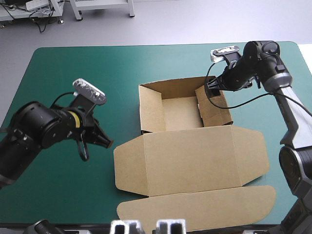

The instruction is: Fold the box

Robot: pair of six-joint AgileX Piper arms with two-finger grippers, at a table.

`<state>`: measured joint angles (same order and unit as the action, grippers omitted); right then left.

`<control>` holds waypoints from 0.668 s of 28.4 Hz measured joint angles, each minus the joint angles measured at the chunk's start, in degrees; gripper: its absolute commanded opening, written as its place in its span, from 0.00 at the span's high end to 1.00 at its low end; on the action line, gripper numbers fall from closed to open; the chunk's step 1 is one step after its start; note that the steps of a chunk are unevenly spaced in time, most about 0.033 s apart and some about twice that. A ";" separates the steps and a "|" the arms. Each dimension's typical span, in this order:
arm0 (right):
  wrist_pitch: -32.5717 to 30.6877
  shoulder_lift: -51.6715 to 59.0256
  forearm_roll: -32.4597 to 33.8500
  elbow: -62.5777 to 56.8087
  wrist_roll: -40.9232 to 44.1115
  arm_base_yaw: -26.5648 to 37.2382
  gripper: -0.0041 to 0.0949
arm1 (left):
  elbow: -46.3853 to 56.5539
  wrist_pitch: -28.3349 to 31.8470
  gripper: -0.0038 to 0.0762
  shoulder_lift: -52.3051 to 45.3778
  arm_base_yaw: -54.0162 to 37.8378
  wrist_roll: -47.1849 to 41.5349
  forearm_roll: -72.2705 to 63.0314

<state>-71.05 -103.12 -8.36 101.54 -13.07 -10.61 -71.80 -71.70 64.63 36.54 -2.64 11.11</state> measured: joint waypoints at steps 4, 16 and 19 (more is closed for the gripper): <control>0.00 -3.10 0.00 0.00 -0.32 0.00 0.25 | 10.01 0.00 0.96 -4.77 0.00 -4.72 0.91; 0.43 -11.66 -0.02 0.00 -0.50 0.00 0.83 | 17.45 0.06 0.96 -11.51 0.00 -9.01 2.41; 0.65 -11.66 0.47 0.08 -0.74 0.00 0.98 | 17.45 0.06 0.96 -11.55 0.00 -9.23 2.95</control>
<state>-70.40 -114.78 -7.89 101.62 -13.81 -10.61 -54.36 -71.64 53.08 36.54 -11.86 14.06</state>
